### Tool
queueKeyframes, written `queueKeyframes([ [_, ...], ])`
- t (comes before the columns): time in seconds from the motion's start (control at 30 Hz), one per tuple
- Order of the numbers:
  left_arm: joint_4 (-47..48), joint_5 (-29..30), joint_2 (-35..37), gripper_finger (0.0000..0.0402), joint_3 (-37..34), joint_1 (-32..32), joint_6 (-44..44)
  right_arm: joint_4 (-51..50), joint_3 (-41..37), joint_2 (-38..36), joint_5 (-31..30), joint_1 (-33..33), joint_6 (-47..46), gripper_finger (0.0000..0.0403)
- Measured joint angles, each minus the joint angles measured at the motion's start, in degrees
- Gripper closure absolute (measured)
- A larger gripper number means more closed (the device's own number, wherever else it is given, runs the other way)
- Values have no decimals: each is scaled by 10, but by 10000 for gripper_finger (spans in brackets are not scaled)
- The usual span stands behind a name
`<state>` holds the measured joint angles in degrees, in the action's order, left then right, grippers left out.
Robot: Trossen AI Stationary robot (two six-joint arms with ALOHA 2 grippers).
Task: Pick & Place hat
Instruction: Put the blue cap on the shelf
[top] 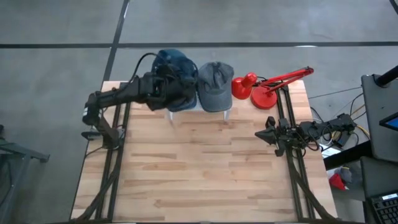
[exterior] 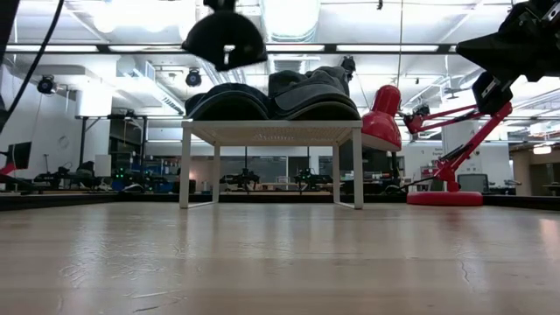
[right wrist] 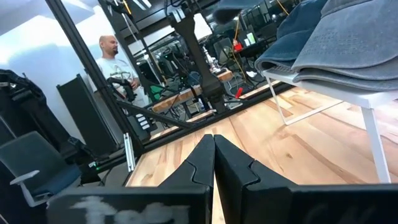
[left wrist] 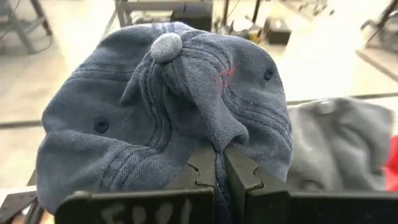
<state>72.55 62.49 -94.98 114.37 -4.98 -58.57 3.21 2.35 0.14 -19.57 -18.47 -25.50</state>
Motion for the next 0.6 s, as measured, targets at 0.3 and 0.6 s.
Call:
queueKeyframes([
  [0.3,-11,-52,0,399,-44,-50,29,0,0,0,0,0,0,394],
  [0.6,-67,-75,-2,399,-59,-59,92,0,0,0,0,0,0,394],
])
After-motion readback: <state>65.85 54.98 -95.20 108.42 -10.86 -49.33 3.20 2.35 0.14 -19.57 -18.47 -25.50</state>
